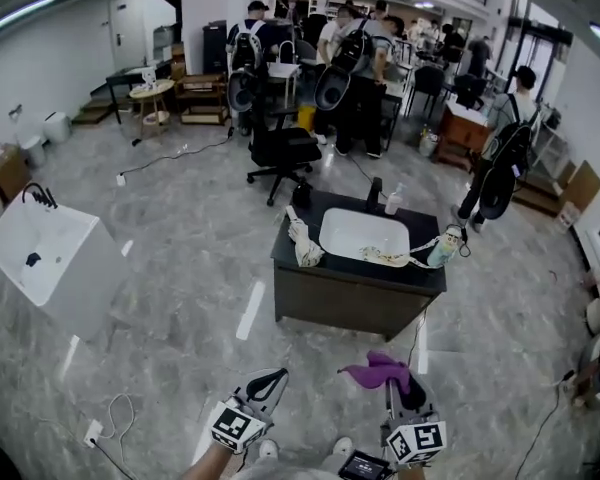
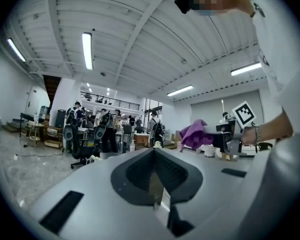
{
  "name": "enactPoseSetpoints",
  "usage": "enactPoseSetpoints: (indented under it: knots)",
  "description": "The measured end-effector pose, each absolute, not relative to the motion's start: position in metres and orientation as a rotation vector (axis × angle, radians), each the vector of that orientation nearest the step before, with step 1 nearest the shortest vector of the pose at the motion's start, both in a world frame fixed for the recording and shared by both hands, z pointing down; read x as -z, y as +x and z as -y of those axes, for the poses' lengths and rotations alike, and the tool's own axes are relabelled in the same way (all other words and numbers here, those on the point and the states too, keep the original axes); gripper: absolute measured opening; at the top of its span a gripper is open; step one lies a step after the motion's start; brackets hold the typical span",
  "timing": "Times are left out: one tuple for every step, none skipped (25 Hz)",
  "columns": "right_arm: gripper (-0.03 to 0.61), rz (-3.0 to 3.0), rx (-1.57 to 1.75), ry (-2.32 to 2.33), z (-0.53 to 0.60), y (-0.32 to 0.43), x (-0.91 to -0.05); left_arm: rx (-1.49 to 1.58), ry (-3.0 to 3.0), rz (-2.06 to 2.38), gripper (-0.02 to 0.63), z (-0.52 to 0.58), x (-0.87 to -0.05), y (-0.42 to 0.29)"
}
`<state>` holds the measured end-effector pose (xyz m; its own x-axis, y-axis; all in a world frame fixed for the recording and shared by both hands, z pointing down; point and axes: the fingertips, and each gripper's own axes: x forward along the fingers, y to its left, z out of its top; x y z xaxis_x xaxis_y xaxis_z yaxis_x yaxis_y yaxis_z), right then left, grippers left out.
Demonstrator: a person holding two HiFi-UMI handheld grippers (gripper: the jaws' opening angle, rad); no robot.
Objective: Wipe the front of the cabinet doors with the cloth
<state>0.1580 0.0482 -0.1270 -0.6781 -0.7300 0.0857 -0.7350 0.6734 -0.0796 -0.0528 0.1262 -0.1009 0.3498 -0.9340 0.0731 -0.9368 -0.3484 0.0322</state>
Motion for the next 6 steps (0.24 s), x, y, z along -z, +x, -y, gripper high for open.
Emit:
enactPoseSetpoints:
  knots:
    - [0.115, 2.823, -0.169, 1.252, -0.062, 0.148, 0.134, -0.109, 2.549, 1.741, 0.006, -0.137, 0.105, -0.066]
    - [0.115, 2.815, -0.165, 1.259, -0.076, 0.139, 0.143, -0.15, 2.566, 1.736, 0.006, -0.149, 0.108, -0.079]
    - [0.115, 2.806, -0.155, 1.265, -0.091, 0.132, 0.152, -0.178, 2.574, 1.741, 0.006, -0.16, 0.112, -0.092]
    - [0.115, 2.796, -0.142, 1.272, -0.105, 0.125, 0.161, -0.19, 2.575, 1.75, 0.006, -0.17, 0.117, -0.104]
    - [0.115, 2.786, -0.128, 1.28, -0.118, 0.119, 0.17, -0.19, 2.573, 1.763, 0.006, -0.179, 0.123, -0.116]
    - [0.115, 2.775, -0.114, 1.289, -0.131, 0.114, 0.179, -0.184, 2.57, 1.777, 0.006, -0.189, 0.129, -0.128]
